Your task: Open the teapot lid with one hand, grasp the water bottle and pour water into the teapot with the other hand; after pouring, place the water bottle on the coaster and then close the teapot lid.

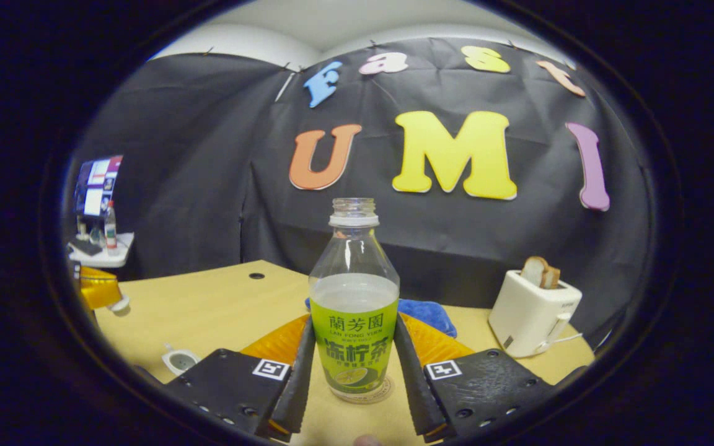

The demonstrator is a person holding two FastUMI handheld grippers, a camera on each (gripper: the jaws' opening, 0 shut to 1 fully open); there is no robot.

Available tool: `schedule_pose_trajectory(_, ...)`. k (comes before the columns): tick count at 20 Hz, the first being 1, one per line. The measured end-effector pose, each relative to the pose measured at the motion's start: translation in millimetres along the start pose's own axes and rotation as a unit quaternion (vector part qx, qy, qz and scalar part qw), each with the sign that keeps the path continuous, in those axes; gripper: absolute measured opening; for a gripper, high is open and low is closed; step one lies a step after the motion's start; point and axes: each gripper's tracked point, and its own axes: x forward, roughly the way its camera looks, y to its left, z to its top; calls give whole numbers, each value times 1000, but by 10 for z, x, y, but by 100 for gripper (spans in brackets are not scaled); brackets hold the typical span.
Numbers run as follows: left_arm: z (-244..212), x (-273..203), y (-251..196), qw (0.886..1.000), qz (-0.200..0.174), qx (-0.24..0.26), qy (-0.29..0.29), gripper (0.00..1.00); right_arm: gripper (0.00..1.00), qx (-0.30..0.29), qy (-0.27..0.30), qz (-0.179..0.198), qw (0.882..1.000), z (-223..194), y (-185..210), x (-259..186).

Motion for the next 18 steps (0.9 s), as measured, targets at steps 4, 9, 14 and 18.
schedule_pose_trajectory(4, 15, -43, -3, 1000, 3, 5, -5, 3, 65, 11, 31, -1, 999, -258, -61, 260)
schedule_pose_trajectory(9, -60, -47, 0, 1000, 4, 6, 1, 3, 65, 13, 44, -16, 999, -446, -167, 444)
schedule_pose_trajectory(14, -107, -46, 17, 1000, 4, 3, 1, 3, 67, 19, 45, -21, 999, -515, -189, 484)
schedule_pose_trajectory(18, -100, -28, -15, 1000, 3, -2, -1, 3, 75, 23, 47, -21, 998, -527, -206, 459)
